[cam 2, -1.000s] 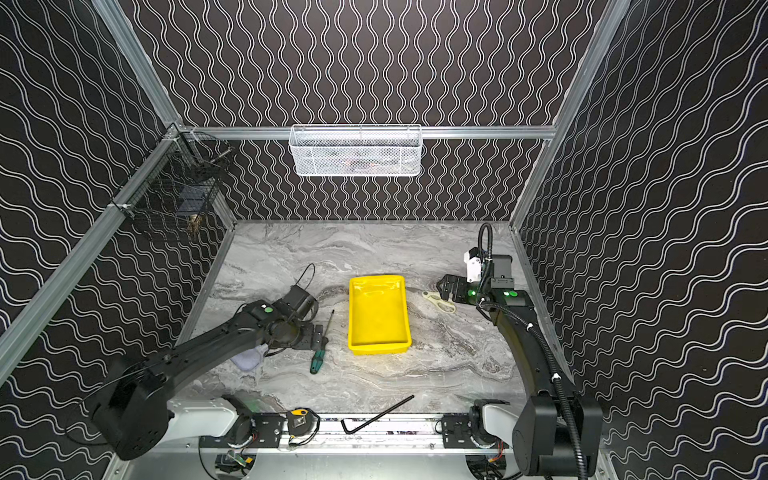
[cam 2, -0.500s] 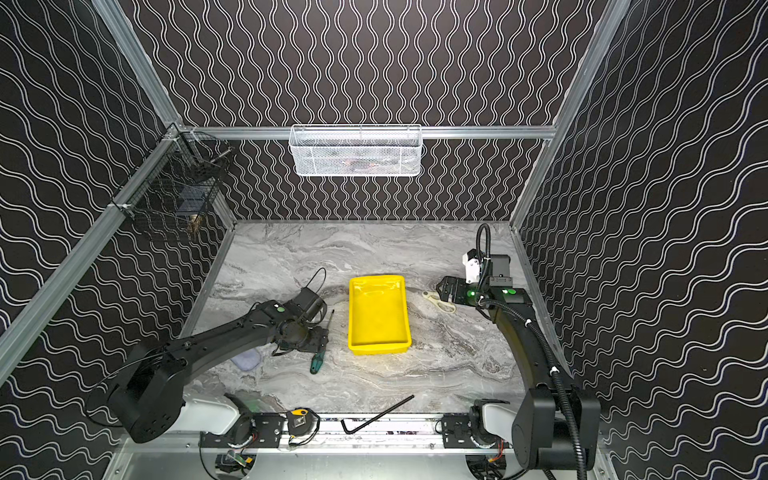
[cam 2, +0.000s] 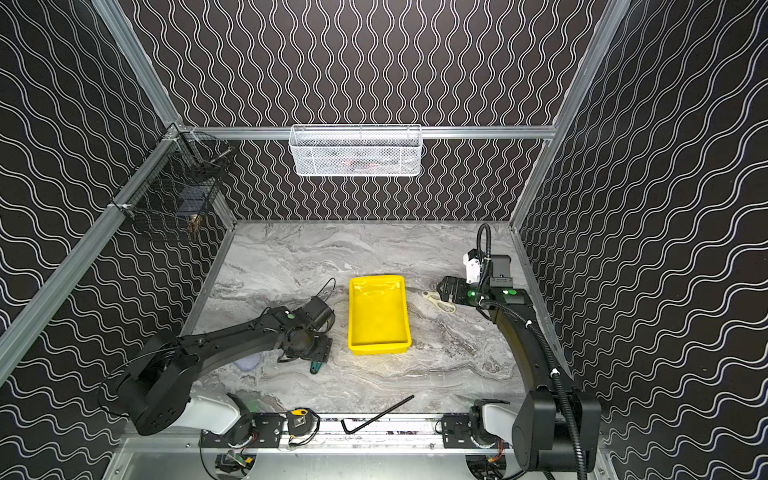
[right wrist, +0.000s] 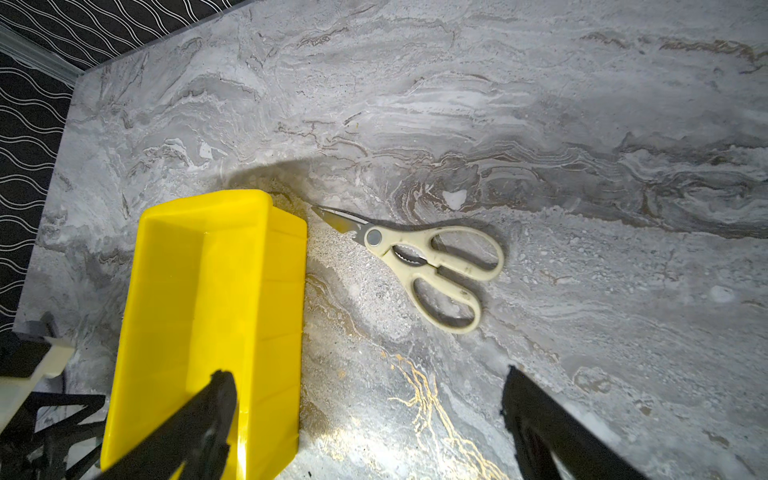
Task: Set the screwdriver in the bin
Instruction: 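Close the left gripper on the green-and-black screwdriver handle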
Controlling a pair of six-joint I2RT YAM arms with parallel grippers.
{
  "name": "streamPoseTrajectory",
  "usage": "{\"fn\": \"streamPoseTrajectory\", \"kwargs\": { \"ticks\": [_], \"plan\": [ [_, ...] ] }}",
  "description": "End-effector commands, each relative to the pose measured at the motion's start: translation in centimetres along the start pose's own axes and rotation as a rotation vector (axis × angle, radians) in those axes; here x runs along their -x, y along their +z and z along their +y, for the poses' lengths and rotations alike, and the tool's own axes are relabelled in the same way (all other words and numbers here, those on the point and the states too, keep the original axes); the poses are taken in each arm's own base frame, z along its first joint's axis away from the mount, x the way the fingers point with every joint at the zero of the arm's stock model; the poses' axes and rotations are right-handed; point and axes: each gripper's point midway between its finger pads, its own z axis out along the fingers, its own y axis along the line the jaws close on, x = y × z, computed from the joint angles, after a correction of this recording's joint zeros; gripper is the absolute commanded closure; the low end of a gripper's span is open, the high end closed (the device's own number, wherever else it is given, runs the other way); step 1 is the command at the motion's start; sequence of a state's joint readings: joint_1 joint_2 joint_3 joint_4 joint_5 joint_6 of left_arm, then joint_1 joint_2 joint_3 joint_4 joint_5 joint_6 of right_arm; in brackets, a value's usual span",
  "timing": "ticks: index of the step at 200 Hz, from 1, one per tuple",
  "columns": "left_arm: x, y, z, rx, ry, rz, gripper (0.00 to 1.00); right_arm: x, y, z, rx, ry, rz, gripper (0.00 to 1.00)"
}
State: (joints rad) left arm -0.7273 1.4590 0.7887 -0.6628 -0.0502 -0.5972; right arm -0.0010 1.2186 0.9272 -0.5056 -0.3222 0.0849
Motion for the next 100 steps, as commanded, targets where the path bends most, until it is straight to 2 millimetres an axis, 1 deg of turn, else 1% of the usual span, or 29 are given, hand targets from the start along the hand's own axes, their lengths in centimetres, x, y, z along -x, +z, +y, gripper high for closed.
{"fn": "streamPoseTrajectory", "kwargs": {
  "ticks": [1,37,60,90,100],
  "plan": [
    [0.2,0.4,0.1,0.016,-0.017,-0.015,0.30,0.0,-0.2,0.1,0.001,-0.018,-0.005,0.00],
    [-0.3,1.2,0.0,0.028,-0.009,-0.001,0.32,0.0,-0.5,0.2,0.001,-0.020,-0.013,0.00],
    [-0.6,1.6,-0.2,0.033,0.000,0.006,0.38,0.0,-0.7,0.3,0.003,-0.020,-0.022,0.00],
    [-0.7,1.8,-0.2,0.048,0.004,0.008,0.40,-0.3,-0.6,0.2,0.003,-0.017,-0.015,0.00],
    [-0.7,1.8,-0.3,0.052,0.009,0.002,0.47,-0.3,-0.6,0.2,0.001,-0.017,-0.016,0.00]
  ]
}}
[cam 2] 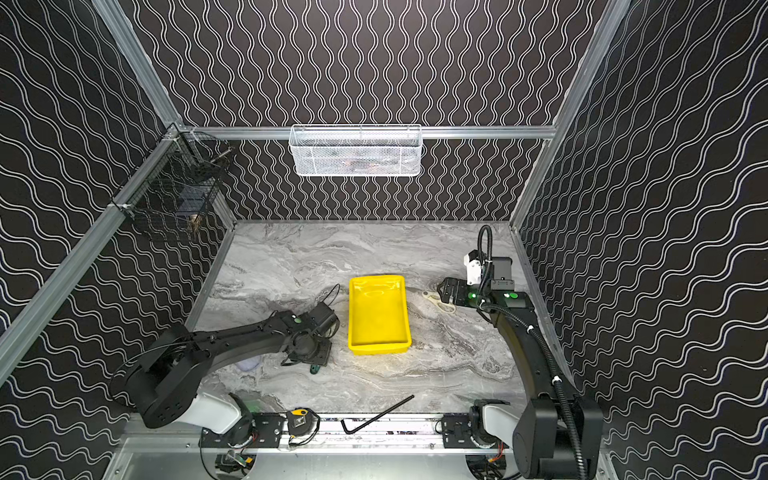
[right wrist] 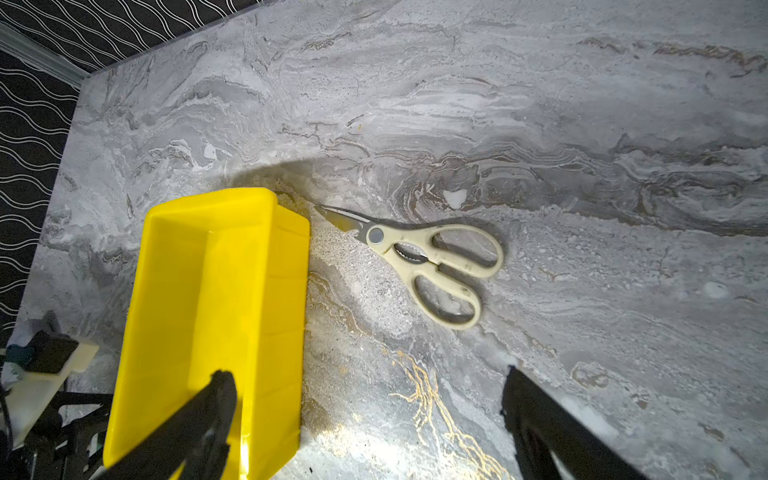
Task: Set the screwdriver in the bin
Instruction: 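Close the left gripper on the green-and-black screwdriver handle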
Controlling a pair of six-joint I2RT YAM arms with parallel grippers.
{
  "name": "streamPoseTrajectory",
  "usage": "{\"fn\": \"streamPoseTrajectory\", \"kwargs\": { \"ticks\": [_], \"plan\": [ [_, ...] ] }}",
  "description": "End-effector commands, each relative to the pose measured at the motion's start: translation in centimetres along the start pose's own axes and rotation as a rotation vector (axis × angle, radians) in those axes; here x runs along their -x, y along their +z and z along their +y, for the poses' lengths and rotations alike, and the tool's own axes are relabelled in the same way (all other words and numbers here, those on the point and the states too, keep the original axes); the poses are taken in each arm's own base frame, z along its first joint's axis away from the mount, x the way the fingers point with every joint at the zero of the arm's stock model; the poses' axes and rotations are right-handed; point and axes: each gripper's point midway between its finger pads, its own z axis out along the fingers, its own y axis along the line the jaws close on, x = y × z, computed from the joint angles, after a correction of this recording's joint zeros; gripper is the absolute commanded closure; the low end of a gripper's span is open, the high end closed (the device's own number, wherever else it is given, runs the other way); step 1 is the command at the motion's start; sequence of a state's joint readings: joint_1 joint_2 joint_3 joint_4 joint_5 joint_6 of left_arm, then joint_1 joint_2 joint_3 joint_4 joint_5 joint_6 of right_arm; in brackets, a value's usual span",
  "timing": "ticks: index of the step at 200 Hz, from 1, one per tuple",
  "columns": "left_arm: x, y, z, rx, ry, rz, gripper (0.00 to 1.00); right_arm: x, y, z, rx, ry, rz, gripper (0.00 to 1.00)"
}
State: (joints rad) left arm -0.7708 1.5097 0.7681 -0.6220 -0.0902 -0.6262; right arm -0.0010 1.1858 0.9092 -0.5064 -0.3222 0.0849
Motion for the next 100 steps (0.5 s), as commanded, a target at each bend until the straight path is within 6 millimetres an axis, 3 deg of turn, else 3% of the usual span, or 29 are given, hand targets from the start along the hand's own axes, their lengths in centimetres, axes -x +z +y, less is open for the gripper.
{"fn": "streamPoseTrajectory", "kwargs": {
  "ticks": [1,37,52,100],
  "plan": [
    [-0.09,0.28,-0.11,0.008,-0.008,-0.003,0.47,-0.05,-0.06,0.02,-0.001,-0.012,-0.001,0.00],
    [-0.32,0.33,-0.04,0.015,-0.007,-0.004,0.52,-0.17,0.04,0.04,0.004,-0.011,0.000,0.00],
    [-0.43,0.38,-0.14,0.010,-0.004,-0.004,0.65,-0.19,0.04,0.07,0.005,-0.010,0.000,0.00],
    [-0.14,-0.11,0.07,0.023,-0.003,-0.018,0.89,-0.13,-0.03,0.16,0.008,-0.012,0.000,0.00]
  ]
}}
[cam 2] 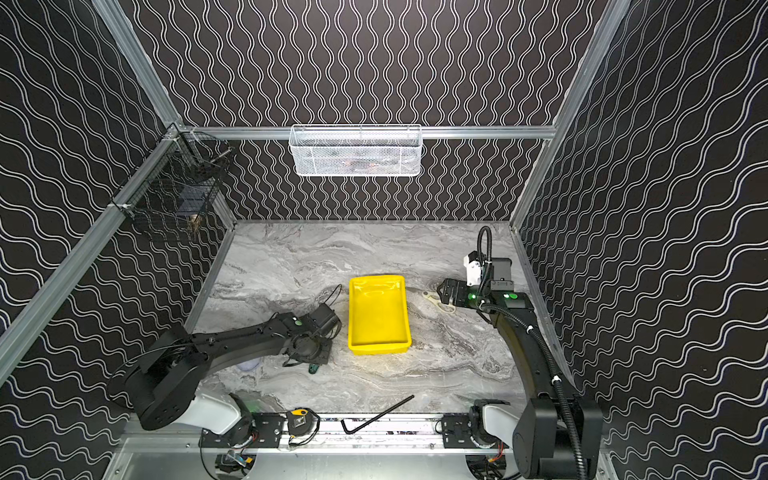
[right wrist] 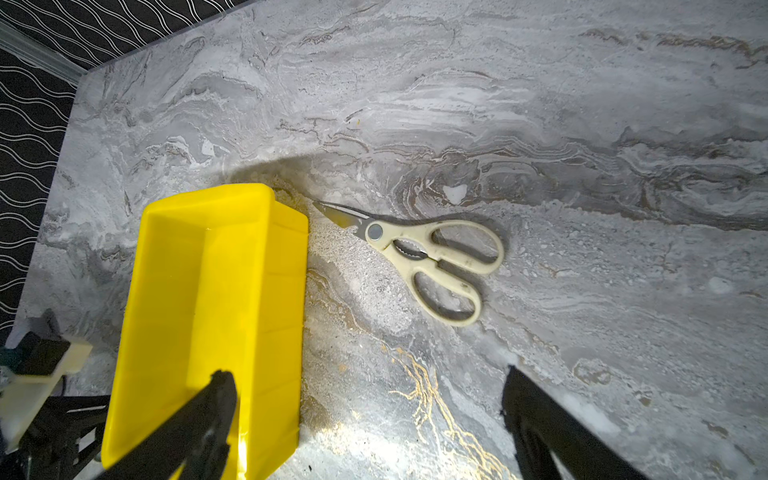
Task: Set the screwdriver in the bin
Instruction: 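Close the left gripper on the green-and-black screwdriver handle, then lift the screwdriver with the left gripper and carry it over the yellow bin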
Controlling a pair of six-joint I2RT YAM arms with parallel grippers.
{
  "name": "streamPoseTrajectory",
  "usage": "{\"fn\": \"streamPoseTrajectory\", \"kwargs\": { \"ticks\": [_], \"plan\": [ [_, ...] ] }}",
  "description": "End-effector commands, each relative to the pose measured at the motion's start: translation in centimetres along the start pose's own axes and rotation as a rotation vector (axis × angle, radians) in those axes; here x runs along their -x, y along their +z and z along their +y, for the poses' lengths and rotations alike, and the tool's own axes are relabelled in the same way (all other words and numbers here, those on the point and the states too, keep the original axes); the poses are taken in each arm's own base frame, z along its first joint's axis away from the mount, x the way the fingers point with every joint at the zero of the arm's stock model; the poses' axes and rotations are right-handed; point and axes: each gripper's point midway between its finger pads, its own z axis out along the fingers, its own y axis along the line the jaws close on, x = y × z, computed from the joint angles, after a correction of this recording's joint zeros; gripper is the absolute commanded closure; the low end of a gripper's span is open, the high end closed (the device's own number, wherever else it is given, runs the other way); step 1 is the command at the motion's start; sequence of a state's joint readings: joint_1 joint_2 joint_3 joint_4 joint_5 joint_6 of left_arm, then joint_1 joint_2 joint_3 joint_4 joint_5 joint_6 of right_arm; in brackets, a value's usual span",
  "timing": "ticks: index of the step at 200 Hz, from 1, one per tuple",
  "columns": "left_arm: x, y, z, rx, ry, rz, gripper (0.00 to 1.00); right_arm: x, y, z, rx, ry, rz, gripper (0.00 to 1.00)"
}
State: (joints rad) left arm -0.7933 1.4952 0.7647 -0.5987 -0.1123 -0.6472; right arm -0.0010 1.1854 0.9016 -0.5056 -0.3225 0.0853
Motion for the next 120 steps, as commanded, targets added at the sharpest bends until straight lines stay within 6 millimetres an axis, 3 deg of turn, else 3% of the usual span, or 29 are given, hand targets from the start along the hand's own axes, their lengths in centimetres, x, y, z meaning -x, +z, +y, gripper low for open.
{"fn": "streamPoseTrajectory", "kwargs": {
  "ticks": [1,42,120],
  "plan": [
    [-0.6,0.2,0.6,0.029,0.001,0.023,0.90,0.1,-0.2,0.2,0.009,-0.014,-0.006,0.00],
    [0.1,-0.9,1.1,0.058,0.016,-0.006,0.96,0.2,-0.2,0.3,0.011,-0.015,-0.005,0.00],
    [1.1,-2.7,1.3,0.074,0.030,-0.042,1.00,0.2,-0.2,0.3,0.012,-0.015,-0.007,0.00]
  ]
}}
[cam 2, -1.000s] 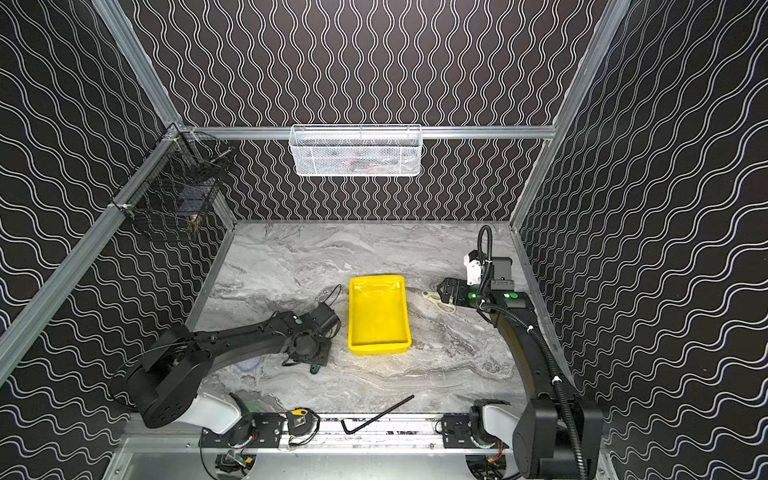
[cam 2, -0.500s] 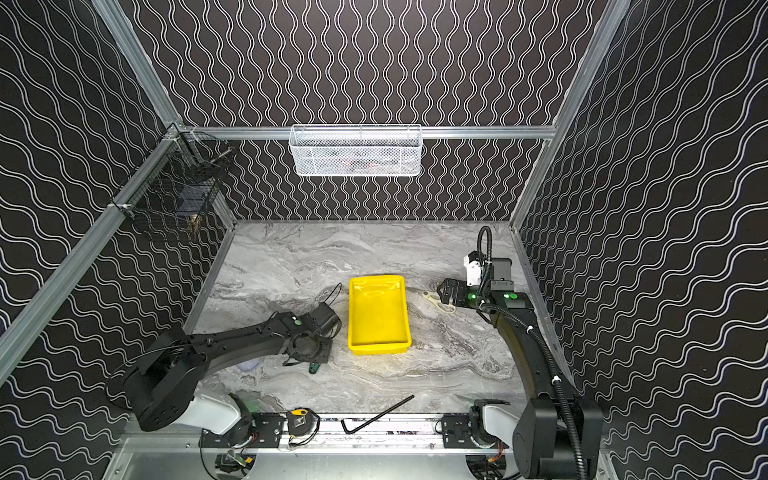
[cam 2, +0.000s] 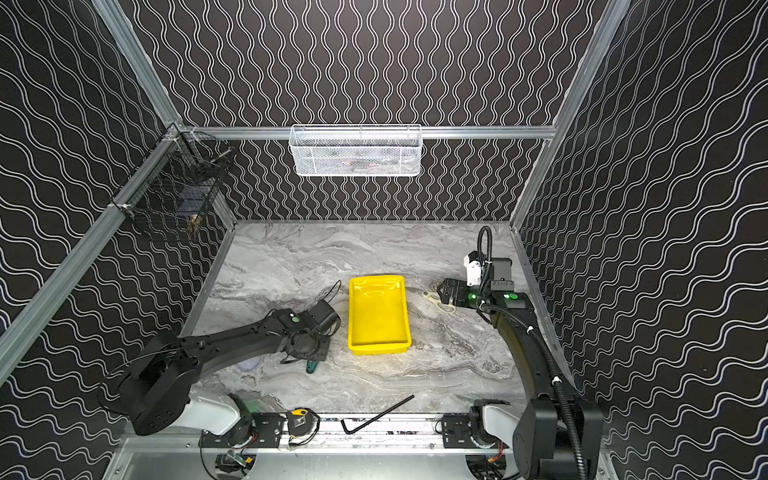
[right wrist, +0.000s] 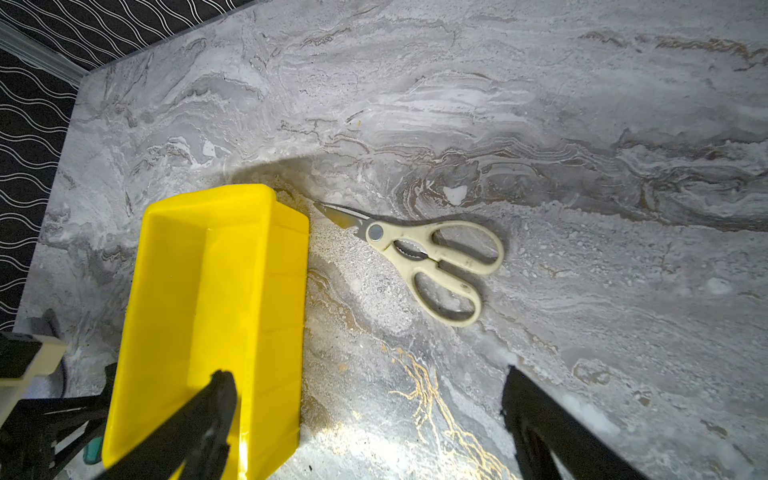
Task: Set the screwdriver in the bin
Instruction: 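Lift the screwdriver with the left gripper and carry it over the yellow bin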
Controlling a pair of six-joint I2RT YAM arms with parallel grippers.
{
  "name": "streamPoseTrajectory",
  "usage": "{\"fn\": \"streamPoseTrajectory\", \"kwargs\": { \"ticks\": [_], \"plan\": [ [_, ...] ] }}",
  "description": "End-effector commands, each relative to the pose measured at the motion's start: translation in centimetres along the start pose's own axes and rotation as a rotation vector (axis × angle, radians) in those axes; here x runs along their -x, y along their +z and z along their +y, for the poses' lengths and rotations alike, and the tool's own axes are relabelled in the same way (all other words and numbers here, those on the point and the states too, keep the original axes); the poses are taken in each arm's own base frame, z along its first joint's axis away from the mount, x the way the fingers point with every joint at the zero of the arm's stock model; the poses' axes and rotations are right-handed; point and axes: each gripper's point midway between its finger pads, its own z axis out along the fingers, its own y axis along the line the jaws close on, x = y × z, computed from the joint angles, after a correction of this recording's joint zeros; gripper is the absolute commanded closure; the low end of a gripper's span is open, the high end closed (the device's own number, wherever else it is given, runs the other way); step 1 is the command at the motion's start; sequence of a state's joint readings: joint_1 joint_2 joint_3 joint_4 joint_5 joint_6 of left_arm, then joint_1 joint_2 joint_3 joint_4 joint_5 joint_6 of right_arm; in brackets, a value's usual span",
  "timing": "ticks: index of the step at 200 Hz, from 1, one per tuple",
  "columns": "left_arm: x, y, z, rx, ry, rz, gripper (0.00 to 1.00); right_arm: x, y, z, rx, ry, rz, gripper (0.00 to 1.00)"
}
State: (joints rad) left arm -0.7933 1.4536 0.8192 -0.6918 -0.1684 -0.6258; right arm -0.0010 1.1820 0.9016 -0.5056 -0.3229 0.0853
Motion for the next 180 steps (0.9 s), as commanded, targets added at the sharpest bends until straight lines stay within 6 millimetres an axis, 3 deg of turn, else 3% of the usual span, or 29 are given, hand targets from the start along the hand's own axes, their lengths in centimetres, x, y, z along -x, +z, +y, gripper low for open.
{"fn": "streamPoseTrajectory", "kwargs": {
  "ticks": [1,38,108,180],
  "plan": [
    [0.2,-0.6,0.6,0.030,0.010,-0.007,1.00,0.2,-0.1,0.3,0.011,-0.014,-0.004,0.00],
    [0.6,-1.7,0.9,0.038,0.007,-0.027,1.00,0.1,-0.1,0.3,0.012,-0.015,-0.005,0.00],
    [2.5,-5.9,1.7,0.053,0.015,-0.109,1.00,0.0,-0.3,0.3,0.010,-0.014,-0.008,0.00],
    [5.1,-9.5,0.0,-0.034,0.005,-0.195,1.00,0.0,-0.4,0.4,0.013,-0.013,-0.010,0.00]
  ]
}}
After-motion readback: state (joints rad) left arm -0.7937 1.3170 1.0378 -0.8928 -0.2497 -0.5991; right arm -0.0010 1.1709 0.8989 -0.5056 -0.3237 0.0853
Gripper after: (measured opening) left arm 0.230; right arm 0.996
